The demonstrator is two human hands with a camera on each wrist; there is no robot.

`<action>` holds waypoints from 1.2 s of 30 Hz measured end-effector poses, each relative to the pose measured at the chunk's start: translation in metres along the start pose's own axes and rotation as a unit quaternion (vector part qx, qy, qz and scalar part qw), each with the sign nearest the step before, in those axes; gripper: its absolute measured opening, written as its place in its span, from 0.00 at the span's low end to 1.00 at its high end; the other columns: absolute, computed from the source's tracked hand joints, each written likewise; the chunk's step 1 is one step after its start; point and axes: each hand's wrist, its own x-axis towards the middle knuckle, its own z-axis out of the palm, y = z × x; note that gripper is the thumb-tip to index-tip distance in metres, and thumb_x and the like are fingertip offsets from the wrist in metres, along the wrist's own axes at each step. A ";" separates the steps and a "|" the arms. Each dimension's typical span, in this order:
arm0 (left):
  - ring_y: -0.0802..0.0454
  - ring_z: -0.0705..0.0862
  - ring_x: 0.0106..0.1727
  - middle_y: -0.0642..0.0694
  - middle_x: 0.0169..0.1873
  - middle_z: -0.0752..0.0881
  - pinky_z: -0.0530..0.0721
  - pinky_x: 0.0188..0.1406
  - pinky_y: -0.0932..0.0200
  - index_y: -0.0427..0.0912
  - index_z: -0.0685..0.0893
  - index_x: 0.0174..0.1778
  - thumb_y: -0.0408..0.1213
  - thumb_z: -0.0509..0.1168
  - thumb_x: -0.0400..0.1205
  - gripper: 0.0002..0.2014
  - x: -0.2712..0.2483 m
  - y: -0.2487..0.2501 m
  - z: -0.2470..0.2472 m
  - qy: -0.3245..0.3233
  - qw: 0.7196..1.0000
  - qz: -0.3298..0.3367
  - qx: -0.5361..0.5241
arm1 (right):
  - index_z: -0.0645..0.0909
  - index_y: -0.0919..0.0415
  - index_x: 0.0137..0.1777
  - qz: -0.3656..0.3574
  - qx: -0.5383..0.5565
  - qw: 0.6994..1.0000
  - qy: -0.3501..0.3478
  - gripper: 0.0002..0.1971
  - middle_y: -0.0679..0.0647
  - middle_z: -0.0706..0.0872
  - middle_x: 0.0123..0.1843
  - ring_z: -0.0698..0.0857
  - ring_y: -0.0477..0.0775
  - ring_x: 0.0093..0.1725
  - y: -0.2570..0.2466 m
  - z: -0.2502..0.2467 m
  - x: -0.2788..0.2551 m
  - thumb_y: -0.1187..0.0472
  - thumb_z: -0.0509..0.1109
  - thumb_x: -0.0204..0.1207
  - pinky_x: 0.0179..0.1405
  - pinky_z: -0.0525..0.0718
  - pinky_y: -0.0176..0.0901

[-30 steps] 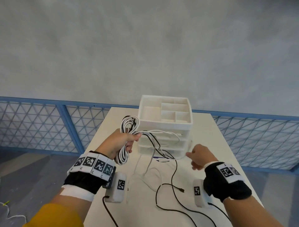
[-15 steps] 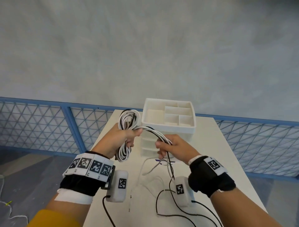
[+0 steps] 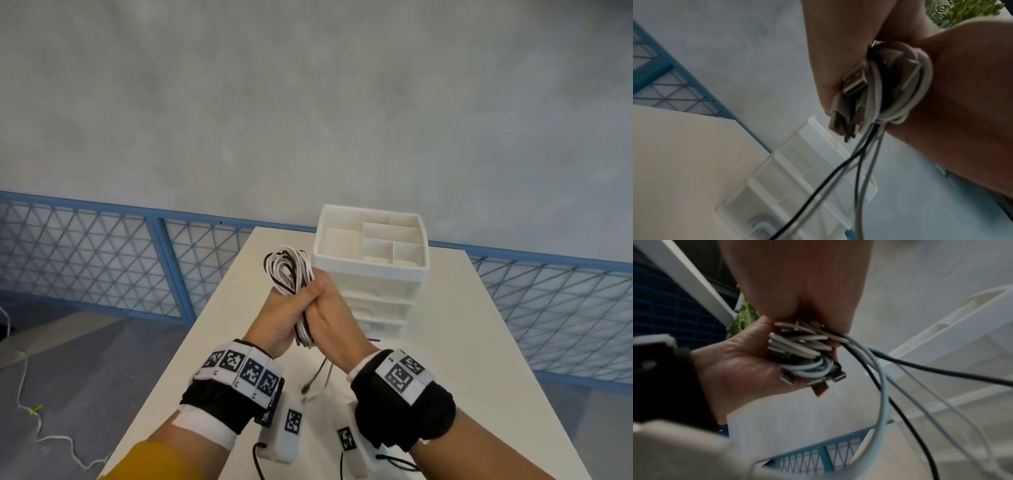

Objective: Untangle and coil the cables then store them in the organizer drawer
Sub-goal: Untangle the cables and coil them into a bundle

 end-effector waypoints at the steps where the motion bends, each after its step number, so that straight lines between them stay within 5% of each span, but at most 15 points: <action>1: 0.54 0.88 0.43 0.46 0.38 0.90 0.86 0.40 0.63 0.40 0.84 0.46 0.40 0.70 0.69 0.12 0.000 0.003 -0.001 -0.007 1.000 -0.002 0.002 | 0.74 0.57 0.58 -0.007 -0.023 1.000 -0.009 0.15 0.57 0.79 0.54 0.79 0.53 0.55 0.000 0.001 0.001 0.57 0.50 0.78 0.58 0.80 0.47; 5: 0.50 0.87 0.46 0.42 0.41 0.87 0.85 0.46 0.56 0.39 0.86 0.48 0.37 0.69 0.76 0.08 0.002 0.008 0.004 0.026 0.999 0.012 -0.016 | 0.66 0.61 0.71 0.011 -0.048 0.998 -0.036 0.25 0.53 0.65 0.67 0.68 0.52 0.66 -0.003 -0.003 -0.004 0.59 0.52 0.73 0.70 0.73 0.50; 7: 0.49 0.87 0.42 0.41 0.40 0.88 0.85 0.41 0.55 0.36 0.85 0.48 0.37 0.68 0.77 0.08 0.006 0.012 0.008 0.057 0.997 0.016 -0.040 | 0.65 0.57 0.74 -0.013 0.004 1.000 0.006 0.28 0.51 0.60 0.73 0.64 0.46 0.73 -0.003 -0.007 -0.010 0.58 0.59 0.71 0.75 0.69 0.41; 10: 0.53 0.85 0.29 0.46 0.27 0.85 0.83 0.30 0.57 0.39 0.82 0.36 0.33 0.68 0.77 0.05 0.016 0.023 0.005 0.102 0.991 0.021 -0.079 | 0.55 0.43 0.74 0.005 0.061 0.996 0.066 0.39 0.47 0.61 0.73 0.62 0.37 0.75 0.008 -0.020 -0.014 0.56 0.73 0.66 0.73 0.67 0.34; 13: 0.55 0.81 0.21 0.50 0.16 0.77 0.83 0.27 0.61 0.40 0.76 0.28 0.29 0.66 0.77 0.12 0.018 0.029 0.001 0.071 0.994 0.037 -0.071 | 0.43 0.45 0.78 0.112 0.161 0.978 -0.065 0.53 0.48 0.74 0.69 0.72 0.41 0.71 0.020 -0.036 -0.005 0.64 0.79 0.65 0.72 0.68 0.36; 16: 0.59 0.76 0.17 0.53 0.14 0.73 0.83 0.30 0.63 0.44 0.74 0.25 0.27 0.65 0.77 0.15 0.017 0.033 0.000 -0.012 0.997 0.041 -0.069 | 0.65 0.56 0.73 0.146 0.194 0.951 -0.193 0.32 0.50 0.87 0.39 0.87 0.48 0.41 0.027 -0.042 -0.001 0.67 0.73 0.70 0.56 0.81 0.39; 18: 0.60 0.74 0.17 0.54 0.13 0.71 0.83 0.30 0.64 0.46 0.73 0.22 0.29 0.65 0.74 0.15 0.019 0.040 -0.007 -0.031 0.996 0.045 -0.075 | 0.79 0.58 0.55 0.151 0.167 0.943 -0.244 0.09 0.46 0.80 0.21 0.79 0.47 0.24 0.035 -0.047 -0.006 0.66 0.68 0.76 0.53 0.83 0.44; 20: 0.60 0.73 0.16 0.54 0.13 0.70 0.82 0.29 0.66 0.46 0.72 0.25 0.30 0.64 0.71 0.11 0.021 0.049 -0.022 -0.028 0.995 0.039 -0.086 | 0.83 0.57 0.43 0.177 0.186 0.929 -0.266 0.05 0.45 0.72 0.16 0.73 0.46 0.20 0.044 -0.056 -0.014 0.61 0.65 0.77 0.58 0.84 0.50; 22: 0.59 0.72 0.16 0.54 0.13 0.70 0.81 0.28 0.65 0.45 0.72 0.26 0.30 0.65 0.69 0.10 0.019 0.057 -0.037 -0.026 0.998 0.024 -0.052 | 0.83 0.55 0.39 0.196 0.192 0.922 -0.273 0.08 0.45 0.69 0.18 0.71 0.45 0.20 0.050 -0.071 -0.018 0.59 0.64 0.75 0.53 0.86 0.49; 24: 0.55 0.73 0.16 0.50 0.14 0.72 0.80 0.26 0.62 0.44 0.76 0.25 0.29 0.70 0.68 0.10 0.014 0.060 -0.049 -0.023 0.996 0.013 0.089 | 0.83 0.54 0.40 0.199 0.169 0.924 -0.278 0.09 0.44 0.70 0.21 0.69 0.44 0.21 0.047 -0.086 -0.017 0.57 0.63 0.77 0.43 0.85 0.44; 28: 0.51 0.78 0.21 0.43 0.22 0.81 0.78 0.26 0.60 0.40 0.81 0.30 0.28 0.76 0.69 0.09 0.007 0.053 -0.044 -0.058 0.924 0.006 0.379 | 0.83 0.54 0.40 0.168 -0.026 0.948 -0.269 0.11 0.41 0.71 0.25 0.70 0.39 0.23 0.026 -0.098 0.002 0.57 0.61 0.81 0.30 0.70 0.30; 32: 0.49 0.85 0.34 0.40 0.35 0.87 0.84 0.38 0.58 0.41 0.85 0.38 0.28 0.78 0.65 0.11 0.008 0.032 -0.024 -0.094 0.917 -0.008 0.387 | 0.84 0.64 0.47 0.059 -0.272 0.902 -0.331 0.13 0.51 0.82 0.38 0.75 0.47 0.36 0.003 -0.083 0.022 0.56 0.62 0.80 0.33 0.68 0.34; 34: 0.53 0.87 0.44 0.44 0.41 0.89 0.83 0.48 0.59 0.40 0.85 0.45 0.21 0.74 0.67 0.15 0.005 0.019 -0.016 -0.160 0.928 -0.019 0.335 | 0.83 0.67 0.50 0.040 -0.297 0.900 -0.316 0.12 0.59 0.87 0.48 0.79 0.53 0.42 -0.004 -0.075 0.027 0.59 0.62 0.80 0.37 0.71 0.38; 36: 0.57 0.88 0.44 0.47 0.39 0.90 0.83 0.45 0.63 0.37 0.84 0.48 0.17 0.68 0.71 0.14 -0.001 0.006 -0.011 -0.184 0.955 -0.039 0.228 | 0.82 0.68 0.50 0.042 -0.298 0.904 -0.303 0.12 0.63 0.87 0.48 0.80 0.57 0.44 -0.007 -0.070 0.029 0.61 0.59 0.80 0.44 0.75 0.45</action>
